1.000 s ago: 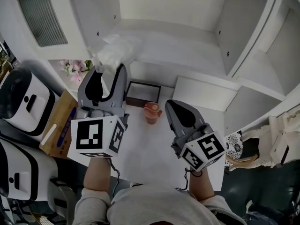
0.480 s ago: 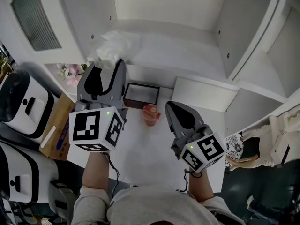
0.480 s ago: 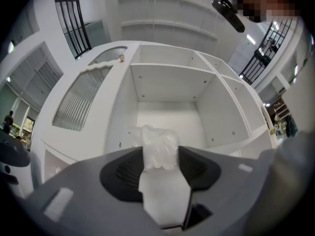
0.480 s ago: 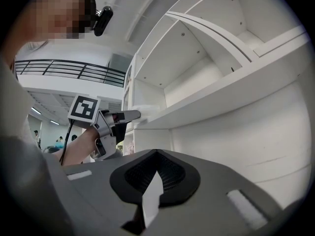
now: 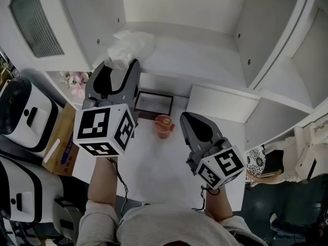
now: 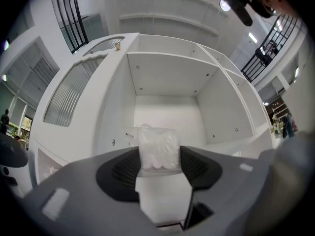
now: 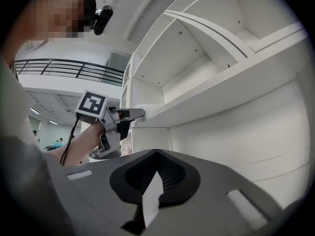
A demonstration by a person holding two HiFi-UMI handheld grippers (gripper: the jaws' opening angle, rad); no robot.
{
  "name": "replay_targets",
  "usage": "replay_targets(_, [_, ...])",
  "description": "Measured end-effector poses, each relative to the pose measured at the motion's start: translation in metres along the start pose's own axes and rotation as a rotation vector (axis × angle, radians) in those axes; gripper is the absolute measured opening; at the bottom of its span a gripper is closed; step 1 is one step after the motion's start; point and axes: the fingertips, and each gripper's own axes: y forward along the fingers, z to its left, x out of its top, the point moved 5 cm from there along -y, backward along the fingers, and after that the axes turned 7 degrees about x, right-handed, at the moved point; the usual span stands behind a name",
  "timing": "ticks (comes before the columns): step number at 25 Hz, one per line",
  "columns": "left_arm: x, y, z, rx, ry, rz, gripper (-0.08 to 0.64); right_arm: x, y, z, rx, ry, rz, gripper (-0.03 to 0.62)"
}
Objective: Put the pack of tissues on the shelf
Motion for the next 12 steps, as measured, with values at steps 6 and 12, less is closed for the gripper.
replay_targets(6, [-0.0038,0.0025,0.0011,-0.006,-0.035,0.001,0.249,-0.0009,-0.0022,0.0022,0.0,0.005,-0.001,0.0])
replay_targets(12, [-0.0062,-0.0051,0.0023,-0.008,-0.001,-0.003,0.282,-0.0018,-0.0022,0.0057,0.006,0.0,0.002,0.0])
